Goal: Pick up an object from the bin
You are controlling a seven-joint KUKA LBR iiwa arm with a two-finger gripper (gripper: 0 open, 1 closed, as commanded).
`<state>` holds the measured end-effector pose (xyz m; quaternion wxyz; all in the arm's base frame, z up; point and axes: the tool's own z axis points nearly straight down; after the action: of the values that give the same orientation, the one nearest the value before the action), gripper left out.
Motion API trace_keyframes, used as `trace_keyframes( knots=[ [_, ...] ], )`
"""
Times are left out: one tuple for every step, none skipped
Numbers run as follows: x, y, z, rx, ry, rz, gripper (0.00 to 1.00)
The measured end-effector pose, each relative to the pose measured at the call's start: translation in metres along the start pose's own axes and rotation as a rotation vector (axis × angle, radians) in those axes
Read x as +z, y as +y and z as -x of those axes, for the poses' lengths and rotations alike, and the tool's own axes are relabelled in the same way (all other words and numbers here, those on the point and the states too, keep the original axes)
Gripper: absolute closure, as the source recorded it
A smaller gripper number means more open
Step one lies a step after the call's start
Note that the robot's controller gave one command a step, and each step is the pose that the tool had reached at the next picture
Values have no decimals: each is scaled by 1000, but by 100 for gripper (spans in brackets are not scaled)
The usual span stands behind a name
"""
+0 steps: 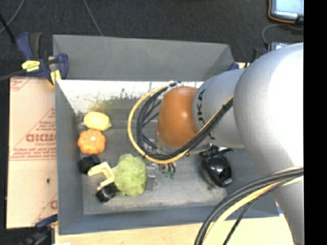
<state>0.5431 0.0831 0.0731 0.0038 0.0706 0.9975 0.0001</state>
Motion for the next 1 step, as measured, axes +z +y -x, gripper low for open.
trace_keyframes(
  knots=[
    [0,46,-3,-77,-1,-3,0]
  ],
)
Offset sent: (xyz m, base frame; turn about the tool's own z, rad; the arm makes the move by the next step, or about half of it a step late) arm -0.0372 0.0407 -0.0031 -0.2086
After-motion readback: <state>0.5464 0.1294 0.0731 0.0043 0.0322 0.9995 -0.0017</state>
